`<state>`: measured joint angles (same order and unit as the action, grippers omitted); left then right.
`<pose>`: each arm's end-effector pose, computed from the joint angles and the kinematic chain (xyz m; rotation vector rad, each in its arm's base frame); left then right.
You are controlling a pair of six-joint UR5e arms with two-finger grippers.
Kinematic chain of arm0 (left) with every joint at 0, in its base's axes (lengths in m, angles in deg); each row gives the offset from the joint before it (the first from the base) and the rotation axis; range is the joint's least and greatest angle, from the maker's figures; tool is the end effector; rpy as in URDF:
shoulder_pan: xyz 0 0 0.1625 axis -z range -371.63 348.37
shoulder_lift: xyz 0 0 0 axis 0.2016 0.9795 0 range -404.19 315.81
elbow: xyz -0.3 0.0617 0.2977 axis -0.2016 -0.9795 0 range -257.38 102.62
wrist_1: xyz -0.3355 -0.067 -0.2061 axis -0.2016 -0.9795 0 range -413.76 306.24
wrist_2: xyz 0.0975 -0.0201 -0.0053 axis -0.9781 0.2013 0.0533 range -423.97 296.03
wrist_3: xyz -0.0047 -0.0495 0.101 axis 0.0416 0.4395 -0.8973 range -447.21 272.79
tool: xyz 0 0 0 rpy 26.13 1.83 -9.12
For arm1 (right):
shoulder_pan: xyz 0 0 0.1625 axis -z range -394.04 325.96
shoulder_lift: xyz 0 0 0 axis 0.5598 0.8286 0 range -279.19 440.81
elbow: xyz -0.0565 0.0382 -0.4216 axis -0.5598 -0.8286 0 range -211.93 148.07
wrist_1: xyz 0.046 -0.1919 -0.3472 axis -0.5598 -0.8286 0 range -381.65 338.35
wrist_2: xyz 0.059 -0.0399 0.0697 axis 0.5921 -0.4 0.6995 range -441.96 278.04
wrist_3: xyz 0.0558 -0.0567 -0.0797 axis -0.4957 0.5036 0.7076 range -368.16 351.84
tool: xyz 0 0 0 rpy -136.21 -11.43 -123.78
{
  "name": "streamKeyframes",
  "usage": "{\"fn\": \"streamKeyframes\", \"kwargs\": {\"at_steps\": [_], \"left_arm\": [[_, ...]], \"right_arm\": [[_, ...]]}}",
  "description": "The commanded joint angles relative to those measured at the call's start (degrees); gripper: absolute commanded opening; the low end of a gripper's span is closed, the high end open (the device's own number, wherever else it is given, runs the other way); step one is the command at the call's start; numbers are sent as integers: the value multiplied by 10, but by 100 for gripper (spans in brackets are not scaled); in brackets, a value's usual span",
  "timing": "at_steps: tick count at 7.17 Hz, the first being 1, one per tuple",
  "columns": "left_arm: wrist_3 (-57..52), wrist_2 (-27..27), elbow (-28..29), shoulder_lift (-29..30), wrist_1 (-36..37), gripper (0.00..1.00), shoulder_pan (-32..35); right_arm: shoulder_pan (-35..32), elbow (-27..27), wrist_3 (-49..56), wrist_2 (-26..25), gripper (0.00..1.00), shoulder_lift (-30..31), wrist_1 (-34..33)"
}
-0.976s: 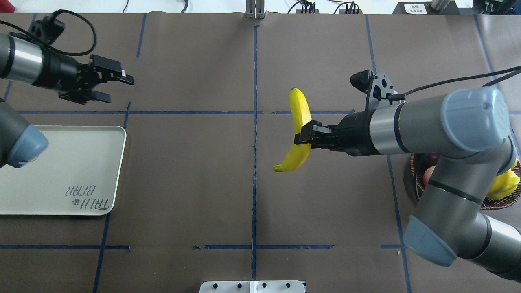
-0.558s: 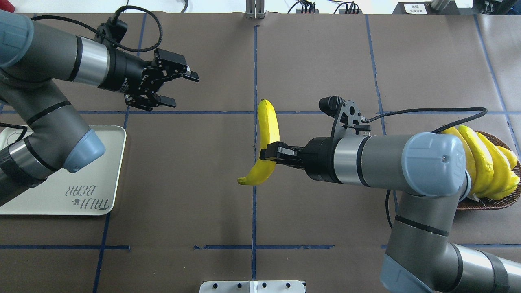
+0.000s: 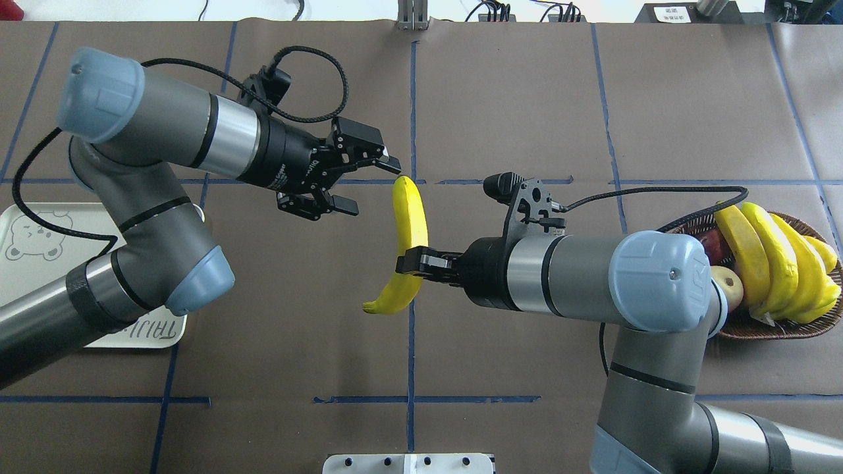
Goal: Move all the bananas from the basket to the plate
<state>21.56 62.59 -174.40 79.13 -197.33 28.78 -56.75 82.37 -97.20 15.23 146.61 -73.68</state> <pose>0.4177 -0.4427 0.1701 -0.1799 1.6226 -0.2712 -0.4542 -0.3192 0.1775 0.2107 -1.4984 0.2098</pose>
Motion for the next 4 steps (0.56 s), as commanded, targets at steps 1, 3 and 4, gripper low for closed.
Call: {"fn": "streamKeyframes", "kwargs": {"at_steps": [1, 3, 4], "left_arm": [[-2, -51, 2, 5, 0, 98, -51], [-2, -64, 2, 5, 0, 93, -62], [-3, -64, 1, 3, -1, 36, -61]], "right_arm": [[2, -1, 0, 0, 0, -4, 3], [2, 0, 0, 3, 0, -4, 4], [1, 0, 0, 5, 1, -2, 5]]}}
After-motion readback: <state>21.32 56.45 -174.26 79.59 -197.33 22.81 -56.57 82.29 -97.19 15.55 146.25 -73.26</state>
